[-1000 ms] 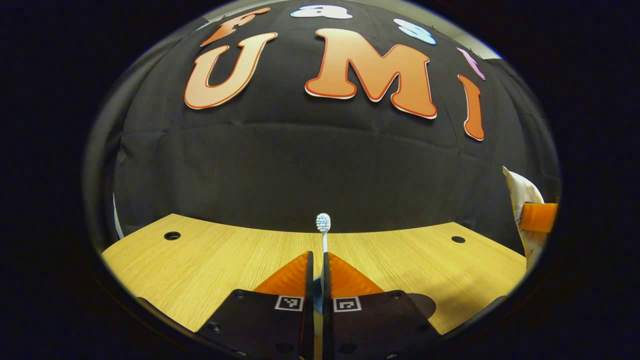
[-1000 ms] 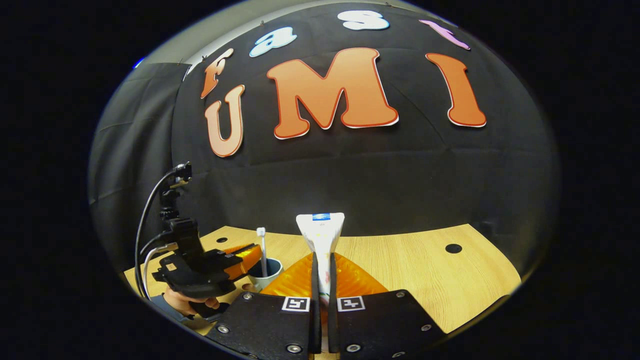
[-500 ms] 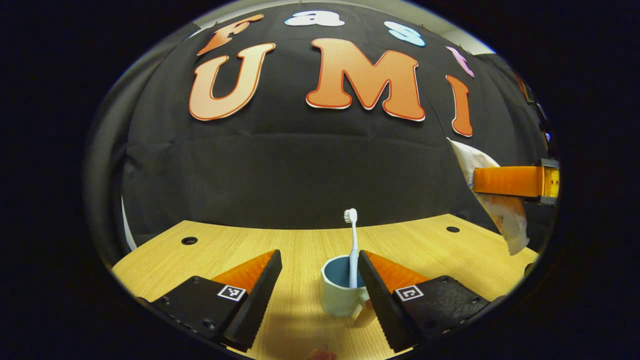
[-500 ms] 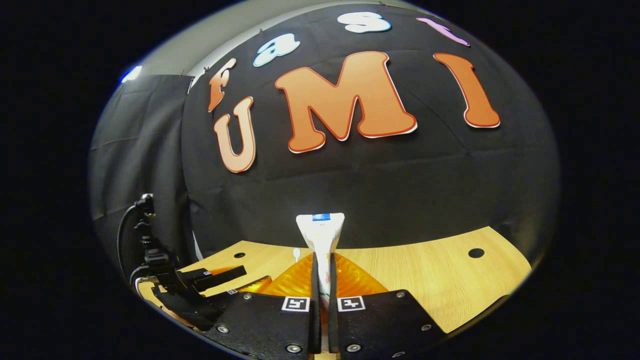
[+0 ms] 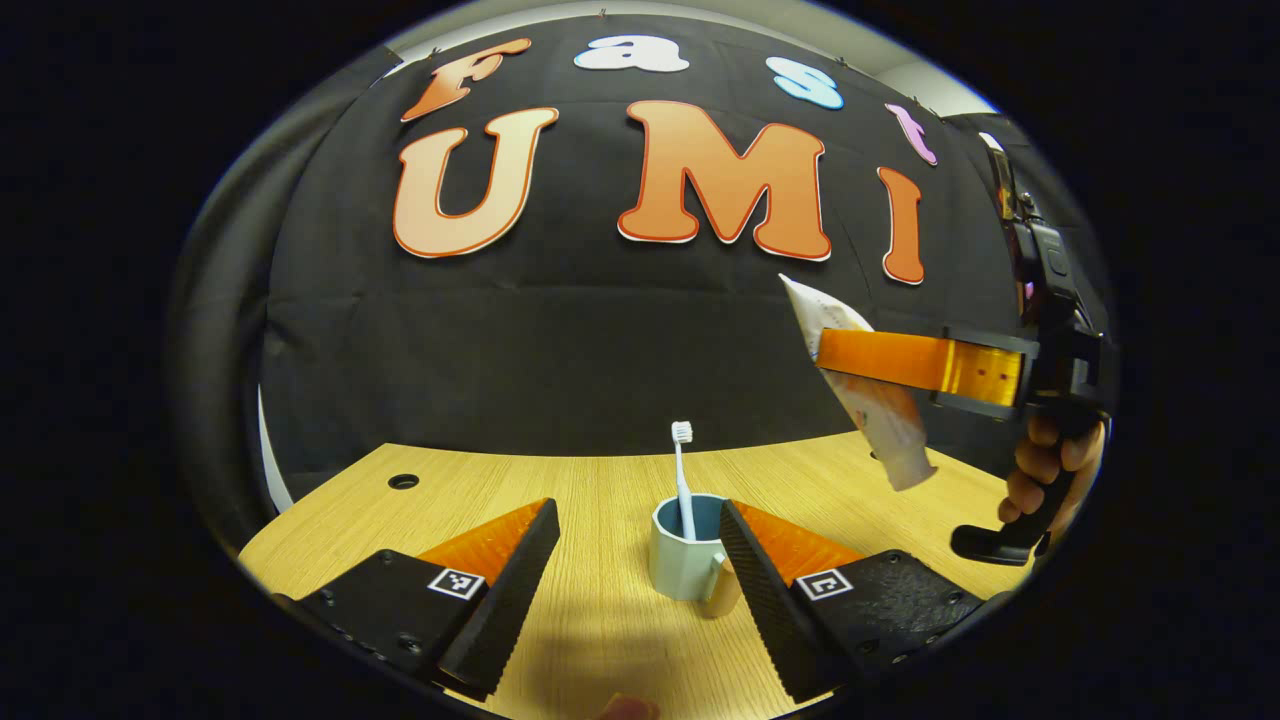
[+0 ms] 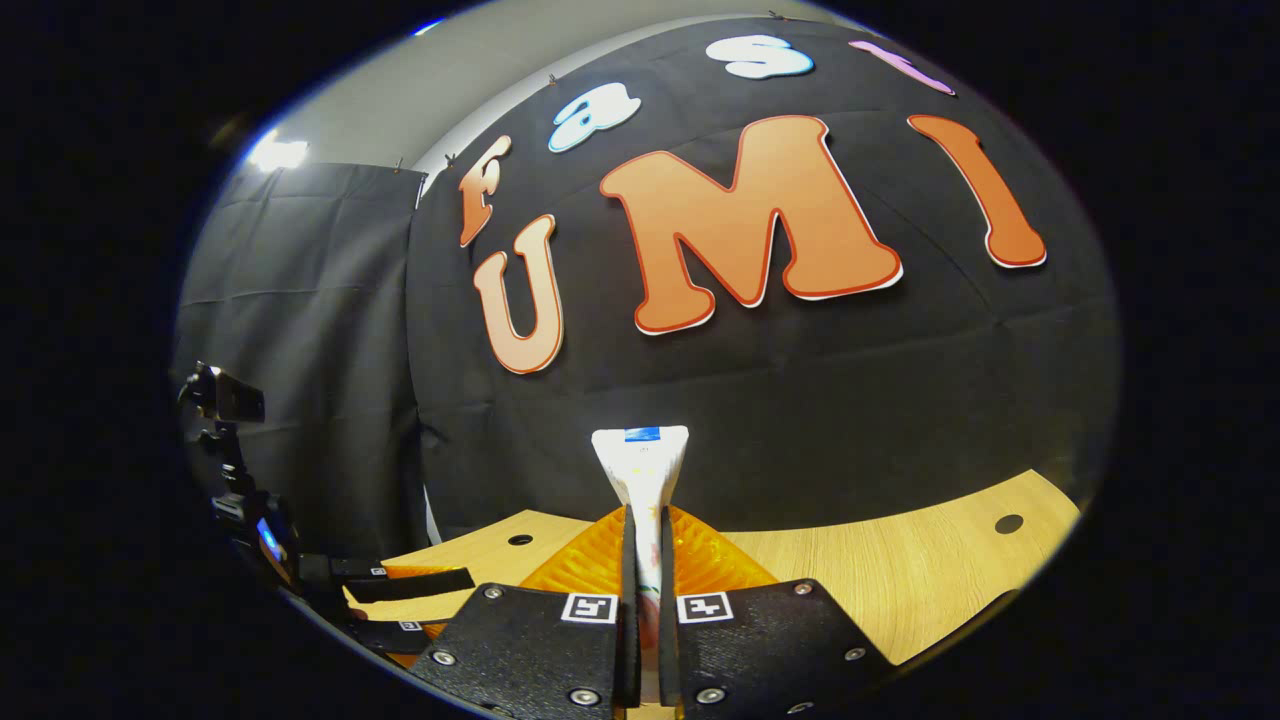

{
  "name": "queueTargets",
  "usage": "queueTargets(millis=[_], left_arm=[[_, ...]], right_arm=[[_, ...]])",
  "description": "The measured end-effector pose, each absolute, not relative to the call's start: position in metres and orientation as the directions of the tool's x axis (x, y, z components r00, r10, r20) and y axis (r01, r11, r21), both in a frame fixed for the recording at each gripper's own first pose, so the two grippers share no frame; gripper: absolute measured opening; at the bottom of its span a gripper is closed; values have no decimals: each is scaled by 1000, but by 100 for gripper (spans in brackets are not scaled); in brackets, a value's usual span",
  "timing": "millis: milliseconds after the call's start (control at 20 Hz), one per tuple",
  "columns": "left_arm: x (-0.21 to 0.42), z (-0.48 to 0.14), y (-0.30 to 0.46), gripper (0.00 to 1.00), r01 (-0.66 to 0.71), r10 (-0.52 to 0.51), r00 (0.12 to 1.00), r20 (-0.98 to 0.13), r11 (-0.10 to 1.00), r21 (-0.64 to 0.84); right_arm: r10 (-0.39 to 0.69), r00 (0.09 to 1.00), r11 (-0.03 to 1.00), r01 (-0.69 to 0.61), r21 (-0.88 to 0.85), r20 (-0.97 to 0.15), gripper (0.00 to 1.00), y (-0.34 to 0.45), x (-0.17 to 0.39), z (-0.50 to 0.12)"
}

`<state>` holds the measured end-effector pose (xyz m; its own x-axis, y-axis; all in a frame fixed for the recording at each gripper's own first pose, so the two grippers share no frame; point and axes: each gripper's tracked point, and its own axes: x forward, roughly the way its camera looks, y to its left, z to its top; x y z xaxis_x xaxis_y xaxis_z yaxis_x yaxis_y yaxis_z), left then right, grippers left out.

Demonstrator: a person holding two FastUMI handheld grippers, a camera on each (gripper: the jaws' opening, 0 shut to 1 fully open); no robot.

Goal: Put the toothbrush and toothpaste on the desktop into the cup, then pick up the cup and place it on the coaster on the desktop.

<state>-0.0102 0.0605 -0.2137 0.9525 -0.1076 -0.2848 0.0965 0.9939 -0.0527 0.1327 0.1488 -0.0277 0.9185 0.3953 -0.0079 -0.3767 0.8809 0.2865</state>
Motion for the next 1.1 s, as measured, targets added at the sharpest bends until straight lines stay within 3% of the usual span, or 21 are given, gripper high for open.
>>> queueTargets(millis=[650,1100], left_arm=[[-64,-177,78,96,37,-36,973,-226,999,2],[-76,-186,79,97,36,-37,962,-269,999,-8]], right_arm=[[401,915,880,-399,256,48,7,188,170,-49],[430,903,882,-424,205,14,8,220,195,-83]])
